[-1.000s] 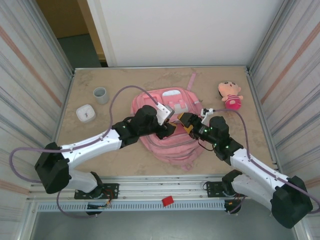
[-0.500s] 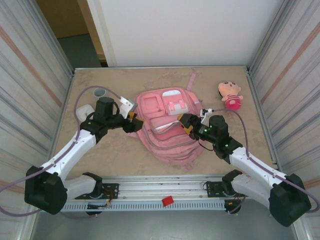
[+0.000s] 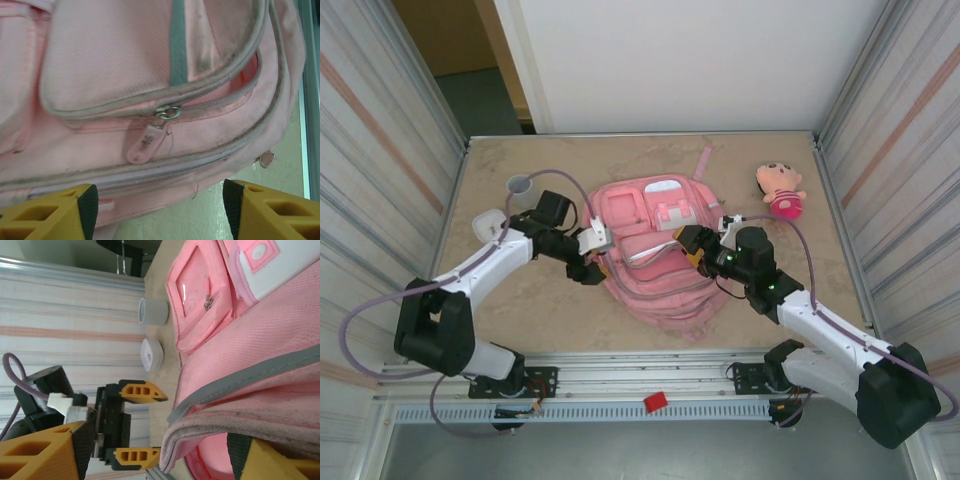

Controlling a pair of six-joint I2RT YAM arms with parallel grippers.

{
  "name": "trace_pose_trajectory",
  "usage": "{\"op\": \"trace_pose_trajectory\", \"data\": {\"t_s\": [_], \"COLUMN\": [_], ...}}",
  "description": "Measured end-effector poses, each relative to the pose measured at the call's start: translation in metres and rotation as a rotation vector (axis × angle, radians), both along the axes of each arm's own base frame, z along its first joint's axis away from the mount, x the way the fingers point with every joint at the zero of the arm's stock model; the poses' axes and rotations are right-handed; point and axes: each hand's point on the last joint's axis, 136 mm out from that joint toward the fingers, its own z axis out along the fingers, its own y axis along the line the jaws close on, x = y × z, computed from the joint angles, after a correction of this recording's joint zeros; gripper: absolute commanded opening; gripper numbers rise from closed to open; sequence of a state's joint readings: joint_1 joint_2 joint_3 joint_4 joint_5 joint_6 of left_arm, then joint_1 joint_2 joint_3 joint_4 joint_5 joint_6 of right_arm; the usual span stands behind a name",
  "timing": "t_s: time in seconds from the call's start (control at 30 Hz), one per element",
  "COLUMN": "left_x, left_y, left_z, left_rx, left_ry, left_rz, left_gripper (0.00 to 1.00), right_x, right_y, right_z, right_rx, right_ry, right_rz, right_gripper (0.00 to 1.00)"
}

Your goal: Pack the student bag

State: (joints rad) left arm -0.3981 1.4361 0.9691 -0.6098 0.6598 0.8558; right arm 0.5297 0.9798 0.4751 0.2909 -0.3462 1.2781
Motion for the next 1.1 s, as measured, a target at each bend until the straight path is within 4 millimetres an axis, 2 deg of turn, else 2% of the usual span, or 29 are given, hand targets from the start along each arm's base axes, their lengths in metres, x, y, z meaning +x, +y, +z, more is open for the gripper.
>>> {"op": "trace_pose_trajectory", "data": {"t_s": [0.13, 0.2, 0.43, 0.7, 0.77, 0.9, 1.0, 1.1], "left_x": [-0.001, 0.003, 0.001, -0.011, -0.01, -0.007, -0.004, -0.001], "left_y": [-0.012, -0.015, -0.02, -0.022, -0.022, -0.023, -0.024, -0.025], "left_z": [-0.011, -0.017, -0.023, -0.02, -0.02, -0.021, -0.022, -0.021], "left_rx": [0.035, 0.048, 0.071, 0.053, 0.05, 0.045, 0.043, 0.039], "left_ry": [-0.012, -0.007, -0.019, -0.033, -0.033, -0.037, -0.041, -0.045], "left_rz": [-0.066, -0.075, -0.1, -0.097, -0.091, -0.07, -0.053, -0.036], "left_gripper": [0.69, 0.65, 0.39, 0.24, 0.24, 0.31, 0.31, 0.27], "right_x": [0.0, 0.0, 0.0, 0.0, 0.0, 0.0, 0.0, 0.0], "right_y": [0.0, 0.0, 0.0, 0.0, 0.0, 0.0, 0.0, 0.0], "right_z": [0.0, 0.0, -0.001, -0.001, -0.001, -0.001, -0.001, -0.001], "right_rx": [-0.001, -0.001, -0.001, -0.003, -0.003, -0.004, -0.003, -0.004], "right_ry": [0.001, 0.001, 0.001, -0.001, -0.001, -0.001, -0.001, -0.001], "right_rz": [0.0, 0.0, 0.0, 0.0, 0.001, 0.001, 0.0, 0.0], "right_gripper": [0.72, 0.72, 0.72, 0.72, 0.72, 0.72, 0.73, 0.72]}}
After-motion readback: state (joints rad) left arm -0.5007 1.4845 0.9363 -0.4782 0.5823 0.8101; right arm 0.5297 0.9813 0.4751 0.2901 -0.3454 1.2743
